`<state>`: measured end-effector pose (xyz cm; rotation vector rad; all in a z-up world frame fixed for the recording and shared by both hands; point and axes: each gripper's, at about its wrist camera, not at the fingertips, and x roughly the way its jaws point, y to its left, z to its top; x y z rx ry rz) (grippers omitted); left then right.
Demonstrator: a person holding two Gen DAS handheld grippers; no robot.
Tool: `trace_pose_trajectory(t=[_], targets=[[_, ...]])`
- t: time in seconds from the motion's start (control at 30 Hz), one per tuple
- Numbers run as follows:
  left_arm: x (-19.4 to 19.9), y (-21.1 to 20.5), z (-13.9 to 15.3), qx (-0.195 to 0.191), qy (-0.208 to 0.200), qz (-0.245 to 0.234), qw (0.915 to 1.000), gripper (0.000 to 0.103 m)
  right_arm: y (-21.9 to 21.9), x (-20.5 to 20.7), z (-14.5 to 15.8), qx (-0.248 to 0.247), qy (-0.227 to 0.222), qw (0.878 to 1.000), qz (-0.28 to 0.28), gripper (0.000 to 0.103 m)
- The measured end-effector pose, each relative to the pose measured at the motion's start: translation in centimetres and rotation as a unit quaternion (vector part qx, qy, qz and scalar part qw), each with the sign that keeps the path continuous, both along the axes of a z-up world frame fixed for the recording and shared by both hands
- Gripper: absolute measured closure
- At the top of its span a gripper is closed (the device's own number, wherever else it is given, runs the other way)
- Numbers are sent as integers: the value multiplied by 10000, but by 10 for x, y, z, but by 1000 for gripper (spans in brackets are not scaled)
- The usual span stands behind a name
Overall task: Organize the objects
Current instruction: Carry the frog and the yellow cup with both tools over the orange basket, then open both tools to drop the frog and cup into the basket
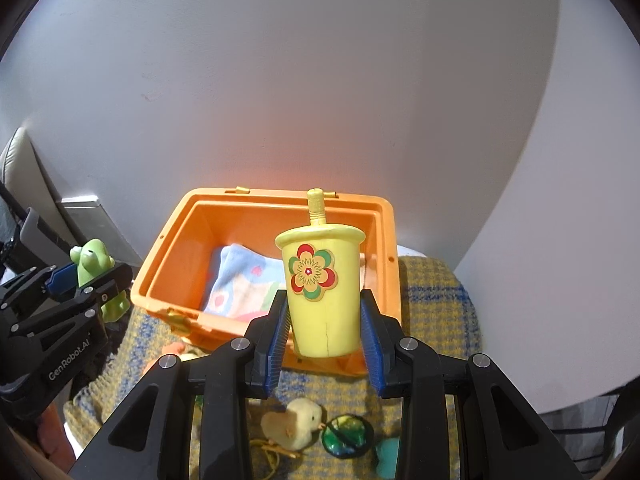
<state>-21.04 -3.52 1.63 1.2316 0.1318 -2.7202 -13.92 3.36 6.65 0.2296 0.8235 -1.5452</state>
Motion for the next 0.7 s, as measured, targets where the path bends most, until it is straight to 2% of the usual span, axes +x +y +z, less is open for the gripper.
trace_pose_trajectory(t=[0.43,0.7], targets=[[-61,-14,-20,6,-167,-41,9999,63,-66,-1,-15,268,71,9996,-52,69],[-86,-12,-43,59,-384,-172,9991,63,-97,-5,-39,572,65,9983,-83,69]])
